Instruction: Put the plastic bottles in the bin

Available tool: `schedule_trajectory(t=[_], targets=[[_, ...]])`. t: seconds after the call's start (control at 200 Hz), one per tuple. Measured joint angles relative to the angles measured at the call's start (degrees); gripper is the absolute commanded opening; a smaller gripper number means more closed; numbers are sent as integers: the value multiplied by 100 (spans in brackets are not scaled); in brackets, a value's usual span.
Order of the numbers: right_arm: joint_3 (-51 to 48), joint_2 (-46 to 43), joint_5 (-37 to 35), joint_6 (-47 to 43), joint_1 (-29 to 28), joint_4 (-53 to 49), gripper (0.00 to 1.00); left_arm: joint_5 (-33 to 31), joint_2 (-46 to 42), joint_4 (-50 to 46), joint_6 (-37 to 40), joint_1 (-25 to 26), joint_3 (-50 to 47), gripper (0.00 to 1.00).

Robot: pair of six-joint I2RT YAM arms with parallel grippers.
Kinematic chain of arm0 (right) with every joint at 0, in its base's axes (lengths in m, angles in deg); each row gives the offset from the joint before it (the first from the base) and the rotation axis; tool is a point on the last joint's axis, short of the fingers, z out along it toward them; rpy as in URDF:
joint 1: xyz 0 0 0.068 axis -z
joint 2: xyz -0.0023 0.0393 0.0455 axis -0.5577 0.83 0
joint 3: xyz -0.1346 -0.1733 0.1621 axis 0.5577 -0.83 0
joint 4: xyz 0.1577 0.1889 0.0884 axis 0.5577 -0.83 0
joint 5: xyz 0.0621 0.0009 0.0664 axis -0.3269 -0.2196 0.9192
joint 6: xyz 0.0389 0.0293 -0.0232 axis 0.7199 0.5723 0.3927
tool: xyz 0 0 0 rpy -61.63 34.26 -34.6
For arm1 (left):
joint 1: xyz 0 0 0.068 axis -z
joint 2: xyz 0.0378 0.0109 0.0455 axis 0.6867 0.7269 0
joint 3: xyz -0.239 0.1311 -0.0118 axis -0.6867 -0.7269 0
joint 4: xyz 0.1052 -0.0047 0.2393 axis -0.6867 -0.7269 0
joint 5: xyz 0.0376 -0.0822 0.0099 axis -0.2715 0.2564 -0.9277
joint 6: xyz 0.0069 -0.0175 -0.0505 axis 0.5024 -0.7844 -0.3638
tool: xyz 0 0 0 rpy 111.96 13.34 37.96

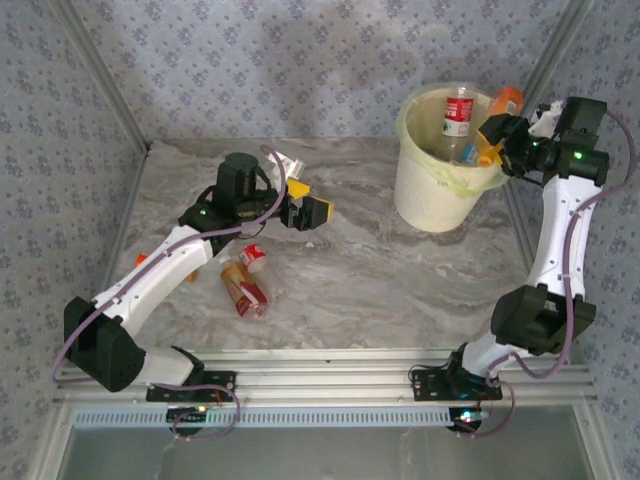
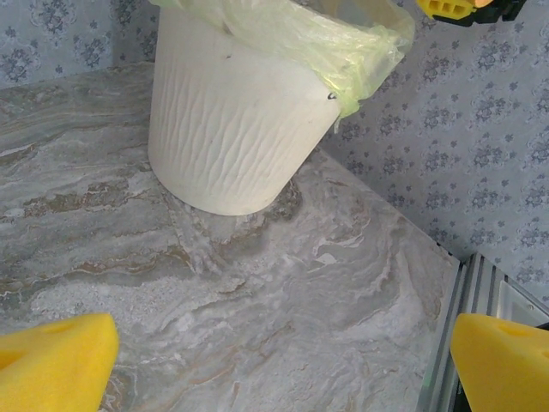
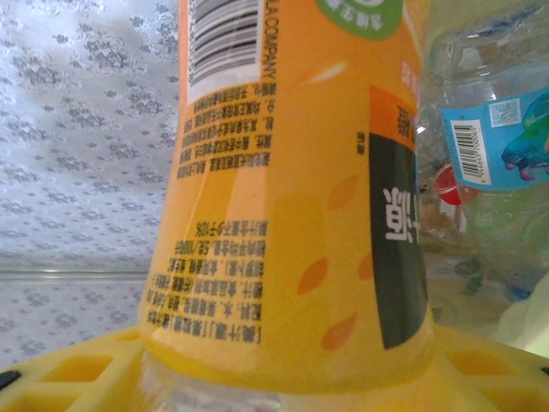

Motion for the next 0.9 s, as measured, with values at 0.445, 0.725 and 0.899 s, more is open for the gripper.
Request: schedule_trajectory(t=[0.445,0.725,0.899], targets=[[-15,455,507,883,188,684,82,0,0,-13,37,33,0,100],[4,492,581,981,188,787,83,0,0,-13,39,33,0,100],[35,483,566,894,188,693,83,-7,0,-13,42,33,0,100]])
